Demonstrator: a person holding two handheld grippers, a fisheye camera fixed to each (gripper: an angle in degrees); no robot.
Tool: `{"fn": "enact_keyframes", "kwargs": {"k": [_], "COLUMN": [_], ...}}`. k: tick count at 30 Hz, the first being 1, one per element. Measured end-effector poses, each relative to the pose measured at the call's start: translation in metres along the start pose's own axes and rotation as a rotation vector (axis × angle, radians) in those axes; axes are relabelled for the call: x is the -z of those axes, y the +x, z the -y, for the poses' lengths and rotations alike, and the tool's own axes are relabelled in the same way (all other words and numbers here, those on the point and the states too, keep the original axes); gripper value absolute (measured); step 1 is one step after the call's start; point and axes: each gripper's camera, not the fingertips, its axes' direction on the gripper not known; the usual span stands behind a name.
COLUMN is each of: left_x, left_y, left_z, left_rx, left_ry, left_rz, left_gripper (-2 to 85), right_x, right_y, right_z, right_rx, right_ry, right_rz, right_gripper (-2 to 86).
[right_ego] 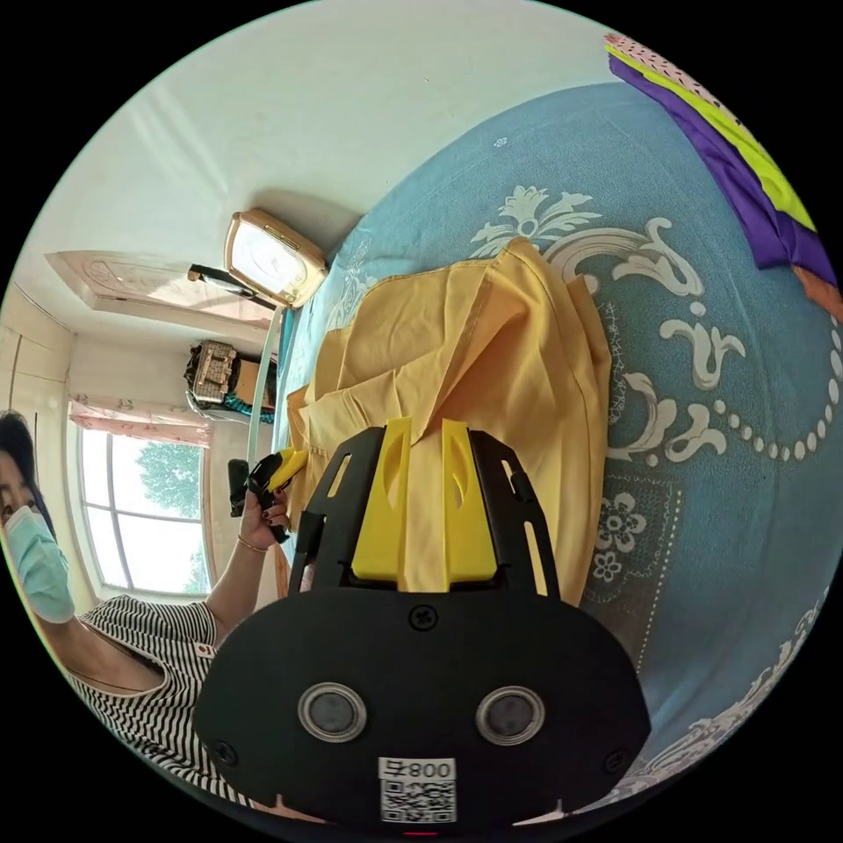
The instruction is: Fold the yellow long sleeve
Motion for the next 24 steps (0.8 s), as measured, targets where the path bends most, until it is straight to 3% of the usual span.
{"fn": "enact_keyframes", "kwargs": {"k": [6, 16, 21, 24], "left_x": [-0.006, 0.007, -0.019, -0.049], "left_y": [0.0, 0.025, 0.033, 0.038], "left_z": [0.009, 0.011, -0.023, -0.037], "left_rx": [0.037, -0.063, -0.105, -0.126], "left_ry": [-0.002, 0.062, -0.102, -0.231], "left_rz": [0.006, -0.062, -0.112, -0.024], "left_gripper": [2.1, 0.7, 0.7, 0.5], "right_x": [0.002, 0.05, 0.058, 0.061], "right_y": [0.002, -0.01, -0.017, -0.019], "right_z": [0.01, 0.028, 0.038, 0.041], "right_rx": [-0.012, 0.046, 0.067, 0.066], "right_ry": [-0.026, 0.041, 0.035, 0.04], "right_rz": [0.007, 0.225, 0.257, 0.285], "right_gripper": [2.0, 0.1, 0.1, 0.1]}}
